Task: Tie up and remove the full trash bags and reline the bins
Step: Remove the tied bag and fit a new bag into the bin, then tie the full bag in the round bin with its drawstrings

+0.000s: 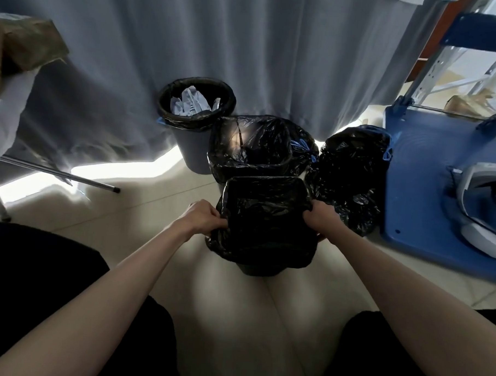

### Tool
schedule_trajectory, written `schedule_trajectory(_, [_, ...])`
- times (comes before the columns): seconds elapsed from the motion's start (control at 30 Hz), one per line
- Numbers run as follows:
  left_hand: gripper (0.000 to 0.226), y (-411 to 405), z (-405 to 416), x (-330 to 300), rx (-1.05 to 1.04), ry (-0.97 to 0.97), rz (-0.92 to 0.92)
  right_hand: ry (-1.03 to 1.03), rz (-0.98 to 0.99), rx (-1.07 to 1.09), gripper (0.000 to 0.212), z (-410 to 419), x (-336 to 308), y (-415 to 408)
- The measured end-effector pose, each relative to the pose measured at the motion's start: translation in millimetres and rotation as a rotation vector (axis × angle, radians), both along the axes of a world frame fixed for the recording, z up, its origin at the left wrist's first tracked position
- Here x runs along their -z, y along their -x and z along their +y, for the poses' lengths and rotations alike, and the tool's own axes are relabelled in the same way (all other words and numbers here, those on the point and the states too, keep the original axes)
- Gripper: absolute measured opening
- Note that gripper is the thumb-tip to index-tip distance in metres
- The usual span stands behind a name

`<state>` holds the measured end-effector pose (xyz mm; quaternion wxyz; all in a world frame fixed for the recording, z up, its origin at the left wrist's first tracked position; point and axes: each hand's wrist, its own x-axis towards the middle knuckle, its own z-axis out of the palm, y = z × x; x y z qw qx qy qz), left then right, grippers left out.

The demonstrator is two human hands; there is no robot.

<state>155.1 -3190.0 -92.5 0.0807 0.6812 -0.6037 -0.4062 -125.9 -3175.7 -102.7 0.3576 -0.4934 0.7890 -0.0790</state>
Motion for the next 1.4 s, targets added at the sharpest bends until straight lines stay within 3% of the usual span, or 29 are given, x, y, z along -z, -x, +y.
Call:
schedule_trajectory(0.17, [0.022, 29, 8, 1, 0.006, -0.159, 0.14, 0.028, 0.032, 0.08, 0.037, 11, 0, 21])
schedule_trajectory(0.3, [0.013, 42, 13, -1, -0.034, -0.243, 0.241, 0.054, -0.082, 0.107, 0.038, 14, 0, 27])
schedule_trajectory(0.53, [0.017, -12, 4, -14, -0.155, -0.236, 0.07, 0.004, -0.38, -0.038, 0.022, 2, -3, -23])
schedule_trajectory(0.73, [0.005, -88, -4, -12, -0.372, -0.153, -0.055, -0.121, -0.515, -0.174, 0.037, -12, -12, -98])
schedule_trajectory(0.83, [0.03, -134, -16, 5, -0.491, -0.106, -0.123, -0.143, -0.556, -0.182, 0.038, -20, -11, -130])
schedule_trajectory(0.9, [0.038, -164, -29, 26, -0.538, -0.065, -0.176, -0.065, -0.582, -0.18, 0.028, -26, -9, -148])
schedule_trajectory(0.97, [0.04, -176, -33, 27, -0.6, -0.023, -0.2, 0.047, -0.578, -0.105, 0.02, -34, -9, -159])
schedule_trajectory(1.13, [0.018, -174, -31, 2, -0.705, 0.088, -0.183, 0.149, -0.594, 0.364, 0.044, -58, -15, -134])
schedule_trajectory(1.3, [0.017, -185, -35, -1, -0.774, 0.123, -0.171, 0.166, -0.855, 0.713, 0.05, -77, -6, -108])
schedule_trajectory(1.4, [0.024, -196, -38, 3, -0.817, 0.15, -0.204, 0.196, -0.95, 0.777, 0.052, -92, -1, -105])
